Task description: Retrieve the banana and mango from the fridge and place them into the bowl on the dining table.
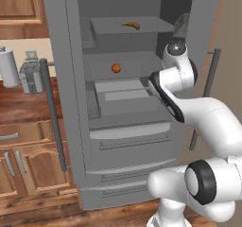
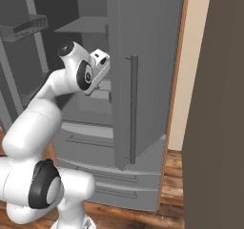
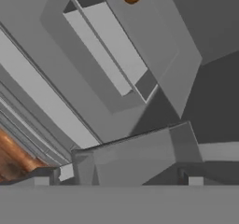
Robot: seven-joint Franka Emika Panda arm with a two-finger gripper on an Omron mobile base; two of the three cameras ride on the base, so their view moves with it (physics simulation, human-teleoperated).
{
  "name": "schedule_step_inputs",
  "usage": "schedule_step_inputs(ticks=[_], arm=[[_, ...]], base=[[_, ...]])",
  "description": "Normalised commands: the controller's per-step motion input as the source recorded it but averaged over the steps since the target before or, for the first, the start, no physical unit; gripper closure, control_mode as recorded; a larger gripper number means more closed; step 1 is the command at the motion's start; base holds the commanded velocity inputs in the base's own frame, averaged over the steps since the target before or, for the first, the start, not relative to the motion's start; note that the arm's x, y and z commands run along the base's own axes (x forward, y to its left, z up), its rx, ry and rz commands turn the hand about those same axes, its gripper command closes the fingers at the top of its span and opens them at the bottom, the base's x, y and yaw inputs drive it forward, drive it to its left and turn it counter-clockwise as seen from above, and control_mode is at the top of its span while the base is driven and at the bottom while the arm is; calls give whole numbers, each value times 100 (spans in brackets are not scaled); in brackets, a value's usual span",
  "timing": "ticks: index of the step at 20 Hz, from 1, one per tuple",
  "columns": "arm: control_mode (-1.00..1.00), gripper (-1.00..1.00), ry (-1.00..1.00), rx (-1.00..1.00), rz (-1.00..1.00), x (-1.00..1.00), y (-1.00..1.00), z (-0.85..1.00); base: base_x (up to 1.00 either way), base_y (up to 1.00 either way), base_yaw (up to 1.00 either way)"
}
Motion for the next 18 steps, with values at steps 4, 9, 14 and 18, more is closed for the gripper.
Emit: schedule_step_inputs(ticks=[4,9,14,18], arm=[[-100,-100,1,-7,-3,2,-23,-1],[-100,-100,-5,-25,-6,-20,-13,0],[-100,-100,-4,-32,-13,-71,-65,-5],[-100,-100,10,-20,-15,-55,-100,-13]], base=[[0,0,0],[0,0,0],[0,0,0],[0,0,0]])
